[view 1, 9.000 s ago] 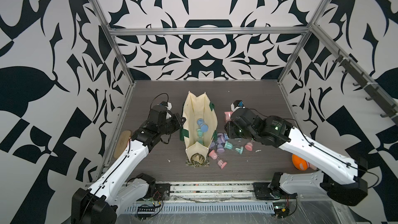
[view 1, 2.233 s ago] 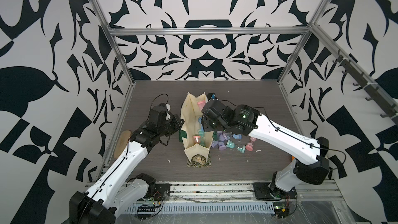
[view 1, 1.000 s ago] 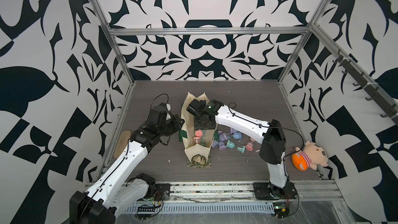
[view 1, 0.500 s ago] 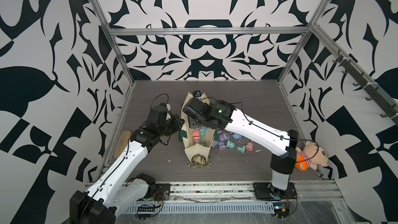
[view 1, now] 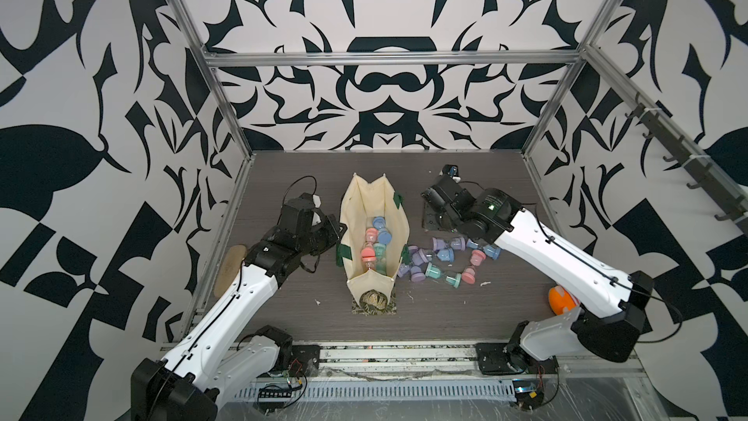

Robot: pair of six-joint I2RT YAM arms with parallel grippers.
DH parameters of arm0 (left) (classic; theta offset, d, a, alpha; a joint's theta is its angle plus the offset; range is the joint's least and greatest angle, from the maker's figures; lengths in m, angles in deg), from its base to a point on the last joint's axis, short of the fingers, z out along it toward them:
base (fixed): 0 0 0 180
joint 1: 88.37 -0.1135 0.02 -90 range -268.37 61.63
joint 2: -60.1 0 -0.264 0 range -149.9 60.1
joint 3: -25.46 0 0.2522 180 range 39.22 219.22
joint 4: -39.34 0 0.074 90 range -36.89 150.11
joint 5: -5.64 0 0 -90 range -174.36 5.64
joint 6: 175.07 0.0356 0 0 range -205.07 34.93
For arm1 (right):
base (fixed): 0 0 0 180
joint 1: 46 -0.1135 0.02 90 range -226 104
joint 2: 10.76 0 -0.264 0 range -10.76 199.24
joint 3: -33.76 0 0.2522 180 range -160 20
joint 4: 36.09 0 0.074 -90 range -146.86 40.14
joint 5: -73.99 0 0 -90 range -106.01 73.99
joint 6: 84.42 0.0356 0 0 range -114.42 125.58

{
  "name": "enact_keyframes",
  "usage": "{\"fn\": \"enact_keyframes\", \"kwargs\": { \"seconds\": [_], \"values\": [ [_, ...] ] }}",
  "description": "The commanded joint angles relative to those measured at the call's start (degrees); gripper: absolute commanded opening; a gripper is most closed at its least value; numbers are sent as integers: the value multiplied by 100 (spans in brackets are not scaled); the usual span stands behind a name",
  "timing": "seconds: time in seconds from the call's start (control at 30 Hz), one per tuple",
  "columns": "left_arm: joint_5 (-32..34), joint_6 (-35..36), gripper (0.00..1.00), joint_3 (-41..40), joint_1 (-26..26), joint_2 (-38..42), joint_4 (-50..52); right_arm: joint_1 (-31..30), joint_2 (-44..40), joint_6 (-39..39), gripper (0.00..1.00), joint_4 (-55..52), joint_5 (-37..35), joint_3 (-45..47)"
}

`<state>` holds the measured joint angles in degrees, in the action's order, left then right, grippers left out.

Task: Put the hourglass into the canvas bag
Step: Pick up the hourglass from the center of the board.

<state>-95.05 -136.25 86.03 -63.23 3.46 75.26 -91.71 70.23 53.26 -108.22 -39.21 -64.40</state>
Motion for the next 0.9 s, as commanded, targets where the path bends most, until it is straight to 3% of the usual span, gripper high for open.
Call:
{"fn": "enact_keyframes", "kwargs": {
  "seconds": [0.0,0.43,0.87],
  "values": [
    [-57,42,2,107,16,45,45,373,-341,174,63,196,372,499],
    [-67,55,2,84,16,48,42,1730,-194,6,69,432,1045,2035],
    [-103,55,2,63,9,22,19,2092,52,-23,70,1089,1462,3157]
  ]
}}
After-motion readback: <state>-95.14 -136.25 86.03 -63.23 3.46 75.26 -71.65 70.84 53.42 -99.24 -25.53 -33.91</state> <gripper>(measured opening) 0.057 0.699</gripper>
